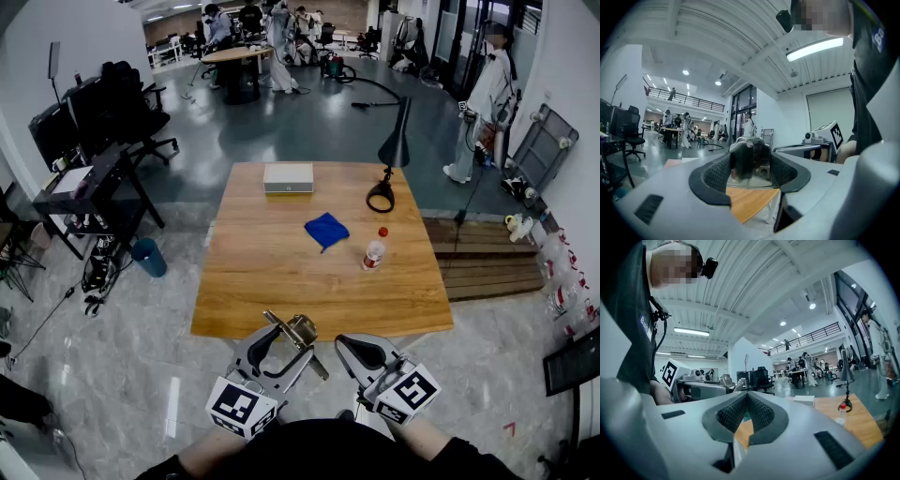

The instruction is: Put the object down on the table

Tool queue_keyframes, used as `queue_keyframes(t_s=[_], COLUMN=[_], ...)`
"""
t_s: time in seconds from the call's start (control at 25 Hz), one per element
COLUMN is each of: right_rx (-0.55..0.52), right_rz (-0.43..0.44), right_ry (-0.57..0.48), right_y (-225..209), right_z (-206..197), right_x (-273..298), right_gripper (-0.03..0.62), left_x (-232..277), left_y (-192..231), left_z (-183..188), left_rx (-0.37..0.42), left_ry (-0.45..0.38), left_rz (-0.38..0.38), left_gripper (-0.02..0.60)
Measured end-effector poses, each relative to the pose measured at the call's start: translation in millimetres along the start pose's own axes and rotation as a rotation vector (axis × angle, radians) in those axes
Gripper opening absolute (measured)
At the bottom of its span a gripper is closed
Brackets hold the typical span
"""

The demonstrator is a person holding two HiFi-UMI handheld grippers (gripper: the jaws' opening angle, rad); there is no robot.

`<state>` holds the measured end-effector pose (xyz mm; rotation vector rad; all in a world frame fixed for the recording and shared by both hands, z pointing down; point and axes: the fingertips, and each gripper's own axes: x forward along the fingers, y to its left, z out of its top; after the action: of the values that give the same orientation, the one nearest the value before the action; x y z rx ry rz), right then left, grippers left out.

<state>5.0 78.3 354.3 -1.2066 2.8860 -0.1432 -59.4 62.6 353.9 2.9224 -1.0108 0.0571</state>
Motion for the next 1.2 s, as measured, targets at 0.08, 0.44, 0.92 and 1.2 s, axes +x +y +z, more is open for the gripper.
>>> queue_keyframes(t_s=[0.08,0.44,0.92,1.2], right_rx=[0.000,0.021,0.057,0.083], right_rz=[-0.001,0.017,0.107,0.154], right_ry=[-0.002,-0.018,-0.038,-0.023], right_y=[0,-6,-39,-68], right_z=[-1,2,5,-6], right_x=[-2,-11,-27,-46], right_gripper=[0.005,0.005,0.005,0.005], left_x=[-1,8,40,60], left_y=[-1,-8,-19,-30], left_z=[0,2,1,-5], left_rx=[0.001,0.005,0.017,0.013], left_ry=[0.001,0.006,0.037,0.046], left_rz=[0.001,0.006,0.075,0.157], left_gripper=[0.272,0.272,0.272,0.272])
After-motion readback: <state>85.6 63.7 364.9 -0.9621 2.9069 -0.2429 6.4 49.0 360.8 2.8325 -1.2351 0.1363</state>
